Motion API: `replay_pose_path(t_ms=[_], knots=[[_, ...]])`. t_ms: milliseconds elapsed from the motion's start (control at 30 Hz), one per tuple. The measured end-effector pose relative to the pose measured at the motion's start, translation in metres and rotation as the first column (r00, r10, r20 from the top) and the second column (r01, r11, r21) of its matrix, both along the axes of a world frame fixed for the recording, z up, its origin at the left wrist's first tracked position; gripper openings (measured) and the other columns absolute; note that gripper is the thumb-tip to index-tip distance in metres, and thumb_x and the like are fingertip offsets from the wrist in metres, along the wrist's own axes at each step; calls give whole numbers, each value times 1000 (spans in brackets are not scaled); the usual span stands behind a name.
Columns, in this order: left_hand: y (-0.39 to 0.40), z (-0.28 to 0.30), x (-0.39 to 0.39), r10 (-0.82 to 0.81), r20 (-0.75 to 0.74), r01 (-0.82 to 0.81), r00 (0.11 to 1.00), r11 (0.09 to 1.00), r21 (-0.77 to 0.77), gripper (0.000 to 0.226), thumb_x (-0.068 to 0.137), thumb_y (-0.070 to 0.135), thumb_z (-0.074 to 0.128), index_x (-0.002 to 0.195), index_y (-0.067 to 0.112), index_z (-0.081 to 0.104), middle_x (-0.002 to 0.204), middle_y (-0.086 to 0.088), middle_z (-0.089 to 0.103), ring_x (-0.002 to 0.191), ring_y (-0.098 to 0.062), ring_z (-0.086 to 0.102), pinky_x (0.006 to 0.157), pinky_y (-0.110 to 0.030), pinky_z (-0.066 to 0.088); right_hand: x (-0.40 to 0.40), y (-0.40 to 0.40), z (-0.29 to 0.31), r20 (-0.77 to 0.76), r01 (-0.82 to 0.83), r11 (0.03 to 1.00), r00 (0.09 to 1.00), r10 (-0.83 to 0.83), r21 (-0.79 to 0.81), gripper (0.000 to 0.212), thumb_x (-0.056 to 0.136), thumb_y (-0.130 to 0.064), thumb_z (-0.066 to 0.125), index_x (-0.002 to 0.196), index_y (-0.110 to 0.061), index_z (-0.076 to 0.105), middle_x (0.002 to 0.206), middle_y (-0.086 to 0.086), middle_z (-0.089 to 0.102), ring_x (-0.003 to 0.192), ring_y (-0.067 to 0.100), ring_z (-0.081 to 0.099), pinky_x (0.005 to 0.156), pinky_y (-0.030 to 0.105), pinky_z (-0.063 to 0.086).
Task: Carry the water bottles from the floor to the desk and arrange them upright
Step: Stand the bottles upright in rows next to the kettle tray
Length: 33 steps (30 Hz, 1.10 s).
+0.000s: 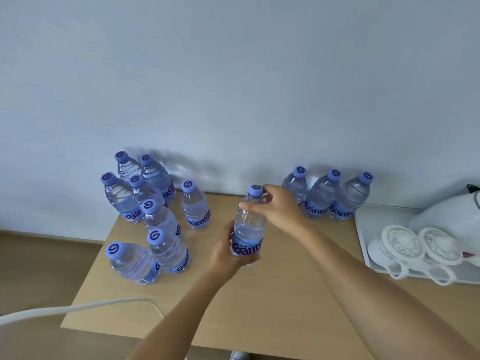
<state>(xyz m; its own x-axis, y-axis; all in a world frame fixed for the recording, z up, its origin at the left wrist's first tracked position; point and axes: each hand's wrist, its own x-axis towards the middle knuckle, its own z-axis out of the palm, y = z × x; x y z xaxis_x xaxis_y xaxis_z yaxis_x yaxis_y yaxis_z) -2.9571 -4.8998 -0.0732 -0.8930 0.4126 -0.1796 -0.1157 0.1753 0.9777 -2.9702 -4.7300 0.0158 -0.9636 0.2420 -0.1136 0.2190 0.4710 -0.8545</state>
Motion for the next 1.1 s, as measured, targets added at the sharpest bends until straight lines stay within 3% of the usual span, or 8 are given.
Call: replay_pose_path(t_ms=[100,233,333,533,700,867,1000,1100], knots=[[20,6,11,-69,61,67,996,997,28,81,58,-3,87,120,33,49,106,1,68,96,-18,69,72,-40,60,14,26,12,2,49,998,999,-49,33,55,68,-59,77,85,-9,64,73,-2,55,69,10,54,63,29,40],[46,23,26,-159,32,158,987,987,25,60,62,7,87,111,24,57,91,-9,72,78,-24,70,60,-31,55,31,52,23,3,130,988,991,-130,79,51,68,-62,75,79,-14,62,68,-8,54,66,8,56,61,28,42],[63,41,39,-249,31,247,968,968,39,43,66,12,85,97,23,59,80,-20,69,64,-25,65,56,-34,51,46,68,30,-14,163,984,987,-163,67,44,69,-64,73,76,-23,60,68,-13,56,64,2,56,57,22,39],[94,63,67,-255,63,251,965,965,72,50,61,10,88,103,23,63,92,0,74,81,-13,72,66,-20,55,75,99,44,5,228,959,973,-230,-171,42,76,-57,73,97,-22,68,97,-2,70,90,11,67,72,29,55],[116,76,87,-280,98,269,955,956,114,53,66,6,85,112,18,61,99,-1,74,90,-15,71,74,-25,56,99,122,60,20,205,934,978,-209,-291,56,76,-51,76,118,-14,66,109,2,70,99,15,69,79,30,56],[134,83,102,-316,88,303,945,944,132,53,69,5,82,112,24,58,97,3,73,89,-13,71,71,-21,55,121,143,66,-27,227,922,968,-248,-315,40,75,-43,79,99,-11,73,94,8,75,84,21,73,58,23,52],[149,80,114,-318,95,307,943,945,114,61,68,4,83,117,23,53,94,10,72,86,-7,70,68,-18,54,134,156,65,-40,223,915,967,-250,-336,40,75,-39,81,97,-7,72,97,13,74,91,24,73,67,31,54],[160,72,120,-325,90,319,941,945,78,57,68,7,85,112,23,54,92,15,72,84,-2,70,66,-14,52,144,163,58,-75,195,894,967,-245,-404,27,81,-29,78,99,-9,73,100,18,73,96,31,71,83,41,57]])
